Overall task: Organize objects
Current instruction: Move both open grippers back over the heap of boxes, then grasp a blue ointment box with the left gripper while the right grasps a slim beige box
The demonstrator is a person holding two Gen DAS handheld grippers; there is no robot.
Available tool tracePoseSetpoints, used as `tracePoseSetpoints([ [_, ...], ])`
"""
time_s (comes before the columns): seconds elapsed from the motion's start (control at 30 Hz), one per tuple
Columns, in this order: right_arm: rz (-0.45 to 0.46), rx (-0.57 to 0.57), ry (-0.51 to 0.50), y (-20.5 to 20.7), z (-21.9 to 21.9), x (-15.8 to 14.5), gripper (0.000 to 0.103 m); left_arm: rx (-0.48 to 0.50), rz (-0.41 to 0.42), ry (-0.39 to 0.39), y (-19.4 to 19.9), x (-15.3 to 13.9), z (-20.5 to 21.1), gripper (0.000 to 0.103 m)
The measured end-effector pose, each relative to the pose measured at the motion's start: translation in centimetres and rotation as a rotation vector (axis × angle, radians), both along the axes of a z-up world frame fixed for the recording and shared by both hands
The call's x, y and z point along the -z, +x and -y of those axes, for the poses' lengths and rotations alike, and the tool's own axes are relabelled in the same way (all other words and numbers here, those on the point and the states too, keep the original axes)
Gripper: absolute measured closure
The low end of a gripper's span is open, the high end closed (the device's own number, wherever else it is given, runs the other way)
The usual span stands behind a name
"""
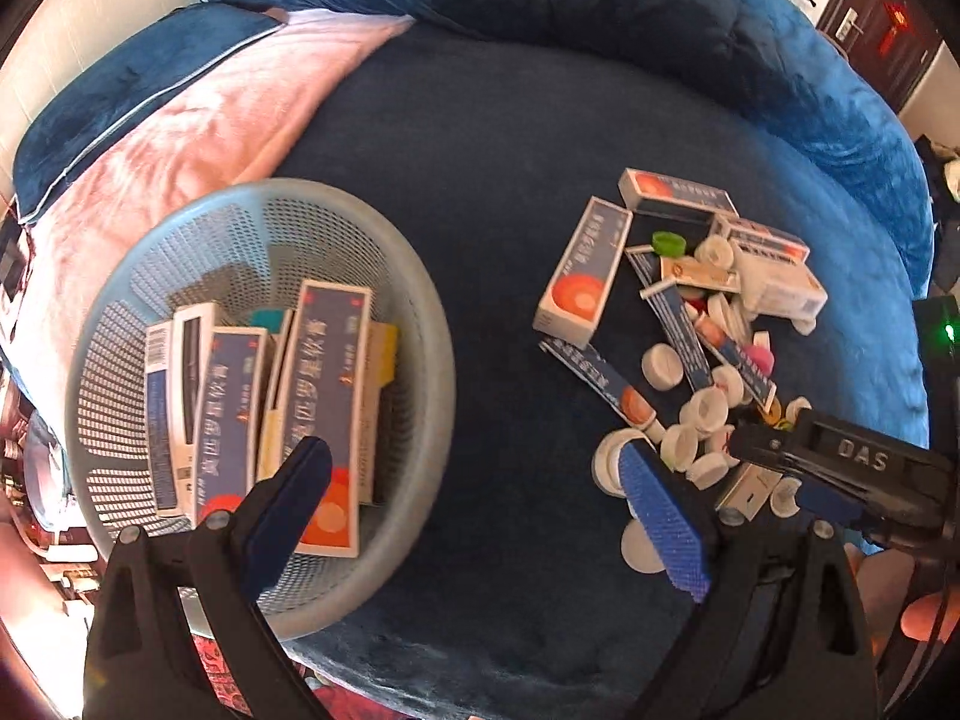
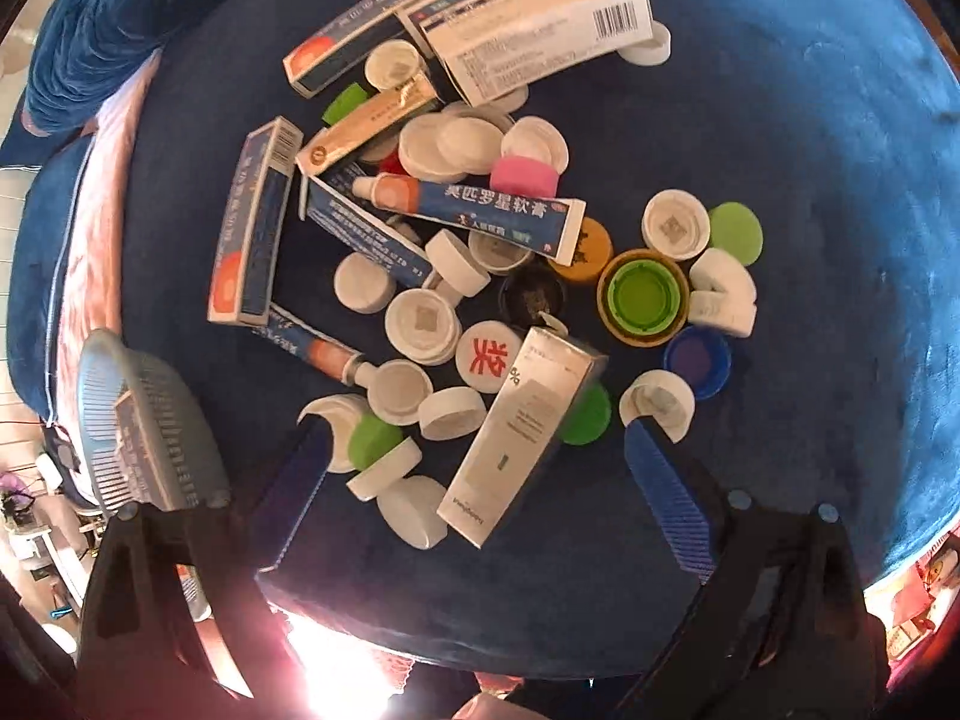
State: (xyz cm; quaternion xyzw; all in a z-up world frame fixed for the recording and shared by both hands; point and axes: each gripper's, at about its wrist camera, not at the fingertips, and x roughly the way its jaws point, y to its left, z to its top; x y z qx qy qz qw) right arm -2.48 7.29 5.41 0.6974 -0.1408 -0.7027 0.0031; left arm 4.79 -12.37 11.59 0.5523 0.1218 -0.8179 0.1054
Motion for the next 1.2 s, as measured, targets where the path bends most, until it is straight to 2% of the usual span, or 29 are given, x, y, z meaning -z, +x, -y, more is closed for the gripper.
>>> tracePoseSetpoints([
  [0.07,0.005,0.007,0.029,0.0,0.3,0.5,0.012,0.009,0.009,0.001,0.0,0.4,-0.2,0.006],
  [0.13,0.018,0.016,0.044,0.0,0.5,1.1,0.029,0.016,0.014,-0.002,0.0,0.7,-0.3,0.006],
  [0.17,0.033,0.027,0.044,0.0,0.4,1.6,0.032,0.018,0.015,-0.001,0.0,0.7,-0.2,0.006],
  [0.23,0.058,0.047,0.035,0.0,0.2,2.3,0.048,0.022,0.014,0.000,0.0,0.8,-0.1,0.006],
  [0.27,0.061,0.064,0.028,-0.1,-0.1,2.4,0.050,0.024,0.013,0.001,0.0,0.8,0.0,0.006],
  [0.33,0.047,0.088,0.006,-0.3,-0.7,2.1,0.069,0.025,0.013,0.001,-0.1,0.9,0.1,0.006],
  [0.4,0.027,0.097,-0.016,-0.7,-1.3,1.5,0.074,0.032,0.010,0.002,-0.5,0.9,0.1,0.006],
  [0.6,-0.002,0.118,-0.119,-2.3,-3.7,0.5,0.075,0.070,-0.016,0.013,-2.6,0.4,-0.7,0.006],
  [0.77,-0.079,0.062,-0.138,-5.1,-5.0,-1.0,0.075,0.120,-0.033,0.012,-6.0,0.3,-2.0,0.006],
  [0.93,-0.097,0.061,-0.081,-7.0,-6.3,-1.4,0.074,0.162,-0.013,0.013,-10.3,1.9,-3.0,0.006],
  [1.07,-0.105,0.069,-0.038,-7.0,-6.3,-0.5,0.074,0.195,0.049,-0.025,-13.5,4.6,-3.6,0.013],
  [1.2,-0.115,0.028,0.014,-7.3,-5.9,-0.1,0.072,0.185,0.089,-0.056,-15.5,6.8,-3.4,0.013],
])
